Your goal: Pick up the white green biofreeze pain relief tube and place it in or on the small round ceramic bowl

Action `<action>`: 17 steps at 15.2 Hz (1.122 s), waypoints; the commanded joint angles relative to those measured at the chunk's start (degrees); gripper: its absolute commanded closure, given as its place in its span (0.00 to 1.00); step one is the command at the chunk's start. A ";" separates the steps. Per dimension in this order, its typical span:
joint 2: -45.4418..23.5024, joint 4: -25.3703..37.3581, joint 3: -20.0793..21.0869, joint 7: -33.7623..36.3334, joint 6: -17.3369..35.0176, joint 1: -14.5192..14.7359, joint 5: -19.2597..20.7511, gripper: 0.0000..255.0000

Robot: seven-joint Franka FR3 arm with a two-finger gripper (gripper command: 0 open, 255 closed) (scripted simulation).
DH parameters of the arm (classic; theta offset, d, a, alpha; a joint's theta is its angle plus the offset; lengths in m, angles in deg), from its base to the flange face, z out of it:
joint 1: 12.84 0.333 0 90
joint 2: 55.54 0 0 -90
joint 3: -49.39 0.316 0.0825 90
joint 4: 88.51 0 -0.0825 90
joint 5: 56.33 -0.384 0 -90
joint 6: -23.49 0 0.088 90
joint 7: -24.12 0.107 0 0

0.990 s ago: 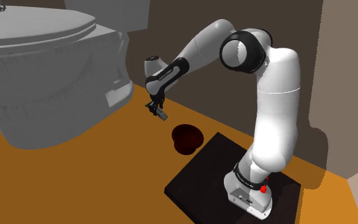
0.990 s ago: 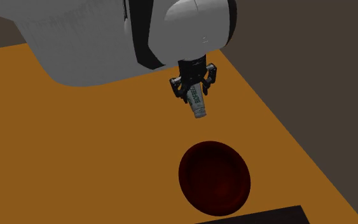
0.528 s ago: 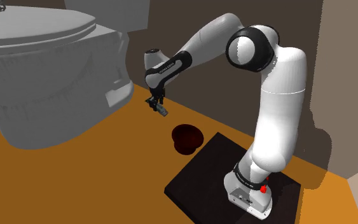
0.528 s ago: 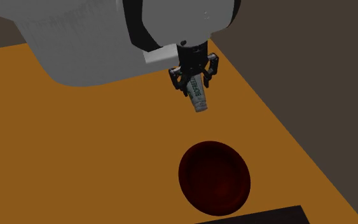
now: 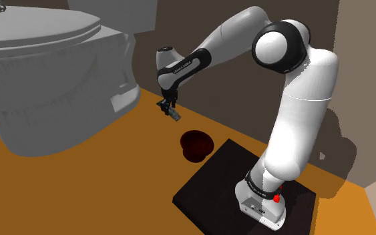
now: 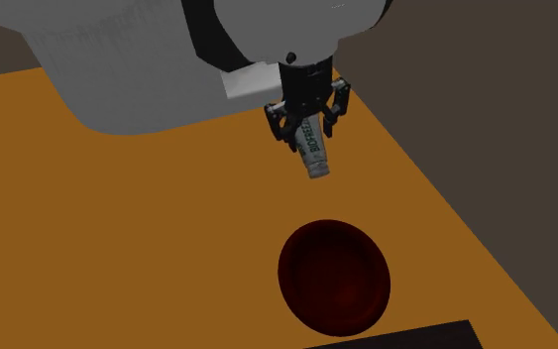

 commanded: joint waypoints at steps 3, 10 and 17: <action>7.72 -10.59 -0.20 0.41 2.86 -0.16 0.56 1.00; 21.74 -28.36 -0.61 1.02 6.60 -0.52 1.75 1.00; 34.43 -42.47 -1.02 1.13 8.03 -1.10 2.80 1.00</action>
